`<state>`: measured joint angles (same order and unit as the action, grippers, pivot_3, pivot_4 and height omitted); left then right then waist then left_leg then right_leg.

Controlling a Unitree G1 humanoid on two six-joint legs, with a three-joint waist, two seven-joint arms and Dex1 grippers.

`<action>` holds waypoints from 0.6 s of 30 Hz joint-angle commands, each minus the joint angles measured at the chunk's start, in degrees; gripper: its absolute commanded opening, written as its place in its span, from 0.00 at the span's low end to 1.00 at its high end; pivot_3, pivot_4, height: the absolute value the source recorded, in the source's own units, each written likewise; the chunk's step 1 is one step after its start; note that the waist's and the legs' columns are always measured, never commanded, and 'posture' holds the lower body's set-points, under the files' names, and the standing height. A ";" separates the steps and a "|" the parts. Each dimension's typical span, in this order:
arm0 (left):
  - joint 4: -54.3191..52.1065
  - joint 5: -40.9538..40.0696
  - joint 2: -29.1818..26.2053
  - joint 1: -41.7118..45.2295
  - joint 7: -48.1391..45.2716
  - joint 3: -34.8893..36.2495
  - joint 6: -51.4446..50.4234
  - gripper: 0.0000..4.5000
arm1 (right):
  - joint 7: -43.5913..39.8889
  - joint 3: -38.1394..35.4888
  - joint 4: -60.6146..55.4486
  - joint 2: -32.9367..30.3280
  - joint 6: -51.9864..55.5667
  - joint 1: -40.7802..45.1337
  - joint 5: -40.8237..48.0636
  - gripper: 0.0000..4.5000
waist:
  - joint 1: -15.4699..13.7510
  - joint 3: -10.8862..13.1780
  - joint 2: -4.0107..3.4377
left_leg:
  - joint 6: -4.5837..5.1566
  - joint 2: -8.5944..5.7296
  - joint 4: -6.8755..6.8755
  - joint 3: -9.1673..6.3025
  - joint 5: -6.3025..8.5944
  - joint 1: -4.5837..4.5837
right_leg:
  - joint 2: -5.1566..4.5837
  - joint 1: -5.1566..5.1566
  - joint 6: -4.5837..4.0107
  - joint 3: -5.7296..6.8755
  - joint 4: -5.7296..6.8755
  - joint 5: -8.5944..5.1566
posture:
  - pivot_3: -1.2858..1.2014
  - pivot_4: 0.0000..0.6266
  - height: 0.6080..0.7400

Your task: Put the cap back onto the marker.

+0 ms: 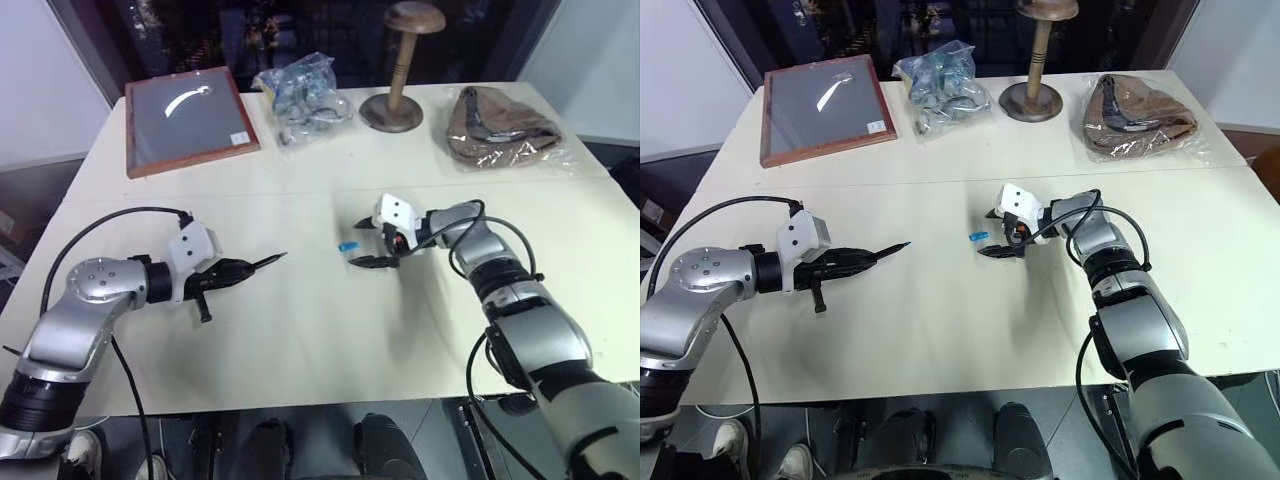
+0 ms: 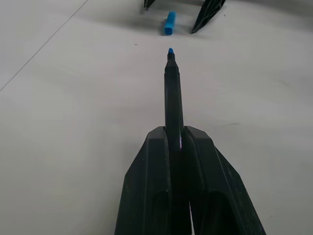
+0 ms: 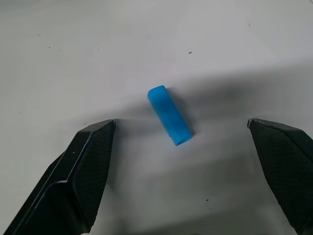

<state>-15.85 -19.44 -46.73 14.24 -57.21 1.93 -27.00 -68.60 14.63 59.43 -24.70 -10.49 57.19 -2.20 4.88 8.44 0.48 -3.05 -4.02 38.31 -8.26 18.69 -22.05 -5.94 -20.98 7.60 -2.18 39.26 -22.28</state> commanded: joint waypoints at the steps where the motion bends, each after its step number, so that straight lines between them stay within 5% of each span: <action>1: -1.67 -0.51 -0.85 0.24 0.35 1.65 0.52 0.01 | 0.09 -0.44 0.52 0.44 -0.57 0.01 -1.05 1.00 | 0.30 0.00 0.00 | 0.00 0.00 0.00 -0.01 0.00 0.00 | 0.00 0.00 0.00 0.00 0.01 0.00 | 0.52 0.24 1.00; 4: -1.39 -0.38 -1.09 0.34 0.40 1.78 0.65 0.00 | -0.32 -0.54 0.54 0.73 -0.72 -0.35 -1.25 0.81 | 0.79 -0.01 -0.01 | 0.00 0.00 0.00 -0.04 0.00 0.00 | 0.00 0.02 0.00 0.03 0.08 0.00 | 0.52 0.24 1.00; 11: -1.75 -0.35 -1.32 -0.20 0.72 2.05 0.82 0.00 | -0.23 -0.59 0.70 1.41 -0.94 -0.82 -1.80 0.03 | 0.83 -0.01 -0.01 | 0.00 0.00 0.03 -0.06 0.00 0.00 | 0.01 0.06 0.00 0.04 0.14 0.00 | 0.52 0.24 1.00; 18: -1.26 -0.30 -1.34 0.05 0.83 2.04 1.09 0.00 | -0.52 -0.65 0.22 1.24 -0.91 -1.23 -2.15 0.03 | 0.83 -0.01 -0.01 | 0.00 0.00 0.04 -0.06 0.00 0.01 | 0.01 0.07 0.00 0.05 0.13 0.00 | 0.52 0.24 1.00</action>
<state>-15.86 -19.42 -47.17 14.05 -56.65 1.95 -26.93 -69.66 14.10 59.62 -23.29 -11.63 56.75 -3.23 5.72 8.43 0.46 -3.05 -4.02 38.35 -8.33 18.69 -22.03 -5.93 -20.91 7.60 -2.13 39.40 -22.28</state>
